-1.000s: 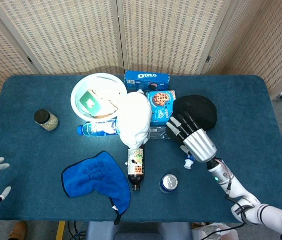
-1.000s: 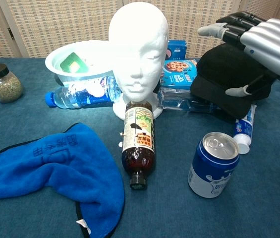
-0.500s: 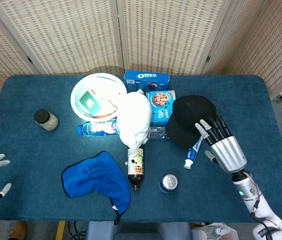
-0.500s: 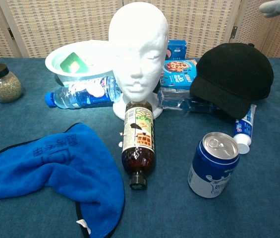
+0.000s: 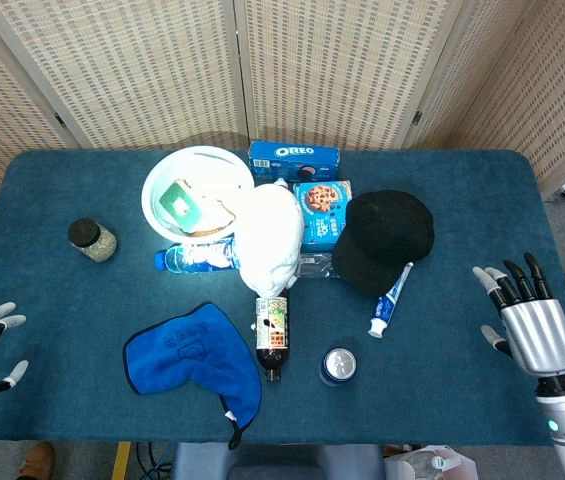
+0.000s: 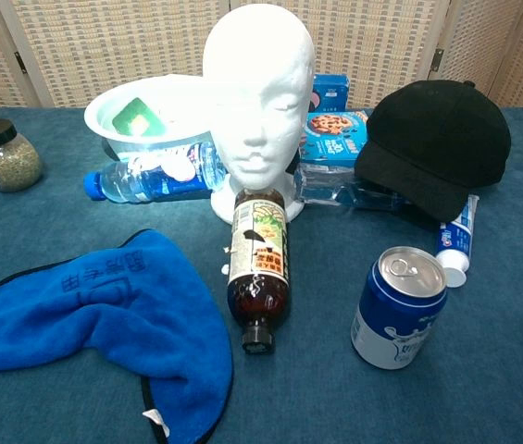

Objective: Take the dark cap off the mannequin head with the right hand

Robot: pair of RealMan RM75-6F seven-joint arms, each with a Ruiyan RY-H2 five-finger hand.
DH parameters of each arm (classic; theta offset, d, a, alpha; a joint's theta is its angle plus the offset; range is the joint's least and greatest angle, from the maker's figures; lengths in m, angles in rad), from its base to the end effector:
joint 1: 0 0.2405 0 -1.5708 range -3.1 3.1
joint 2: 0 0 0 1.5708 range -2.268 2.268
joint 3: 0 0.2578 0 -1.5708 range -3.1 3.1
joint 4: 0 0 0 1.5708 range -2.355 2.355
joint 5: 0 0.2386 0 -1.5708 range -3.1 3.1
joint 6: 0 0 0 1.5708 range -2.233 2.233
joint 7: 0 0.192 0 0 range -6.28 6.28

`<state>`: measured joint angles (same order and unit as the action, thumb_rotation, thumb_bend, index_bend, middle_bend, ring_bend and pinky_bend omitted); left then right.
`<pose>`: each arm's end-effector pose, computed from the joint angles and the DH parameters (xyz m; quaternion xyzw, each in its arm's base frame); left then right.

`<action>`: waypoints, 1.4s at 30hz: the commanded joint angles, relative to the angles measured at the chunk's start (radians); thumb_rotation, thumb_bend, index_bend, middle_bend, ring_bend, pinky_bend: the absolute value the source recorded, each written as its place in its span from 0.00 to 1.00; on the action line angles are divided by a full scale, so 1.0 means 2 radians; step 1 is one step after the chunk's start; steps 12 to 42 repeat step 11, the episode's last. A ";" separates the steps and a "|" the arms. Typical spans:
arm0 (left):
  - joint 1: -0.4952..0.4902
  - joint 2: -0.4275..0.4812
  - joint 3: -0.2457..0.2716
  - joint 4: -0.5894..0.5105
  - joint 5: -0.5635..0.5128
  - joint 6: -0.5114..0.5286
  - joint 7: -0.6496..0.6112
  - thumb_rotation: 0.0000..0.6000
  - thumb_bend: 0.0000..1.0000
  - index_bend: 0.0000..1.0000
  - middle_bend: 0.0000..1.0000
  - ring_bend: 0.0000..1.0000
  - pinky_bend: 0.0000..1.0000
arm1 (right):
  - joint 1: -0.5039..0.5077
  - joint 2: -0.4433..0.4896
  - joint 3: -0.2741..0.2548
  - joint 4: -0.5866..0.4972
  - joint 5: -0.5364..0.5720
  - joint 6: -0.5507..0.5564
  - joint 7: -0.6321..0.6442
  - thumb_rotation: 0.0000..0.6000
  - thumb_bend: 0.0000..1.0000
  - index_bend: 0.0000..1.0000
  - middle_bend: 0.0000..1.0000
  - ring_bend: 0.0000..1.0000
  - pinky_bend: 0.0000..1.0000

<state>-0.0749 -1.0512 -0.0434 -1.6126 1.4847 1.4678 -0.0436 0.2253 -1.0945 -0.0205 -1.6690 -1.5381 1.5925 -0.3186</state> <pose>-0.3369 0.2272 0.1540 -0.5940 -0.3931 -0.3714 0.5957 -0.2733 -0.2545 0.1397 0.6619 -0.2342 0.3622 0.6131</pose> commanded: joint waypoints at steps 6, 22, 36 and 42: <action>-0.001 -0.005 0.000 0.004 0.003 0.003 0.003 1.00 0.23 0.28 0.17 0.16 0.00 | -0.034 0.007 -0.003 0.010 0.017 0.005 0.039 1.00 0.00 0.24 0.28 0.15 0.00; -0.002 -0.006 0.000 0.004 0.003 0.003 0.004 1.00 0.23 0.28 0.17 0.16 0.00 | -0.046 0.011 -0.001 0.012 0.023 0.002 0.051 1.00 0.00 0.24 0.29 0.15 0.00; -0.002 -0.006 0.000 0.004 0.003 0.003 0.004 1.00 0.23 0.28 0.17 0.16 0.00 | -0.046 0.011 -0.001 0.012 0.023 0.002 0.051 1.00 0.00 0.24 0.29 0.15 0.00; -0.002 -0.006 0.000 0.004 0.003 0.003 0.004 1.00 0.23 0.28 0.17 0.16 0.00 | -0.046 0.011 -0.001 0.012 0.023 0.002 0.051 1.00 0.00 0.24 0.29 0.15 0.00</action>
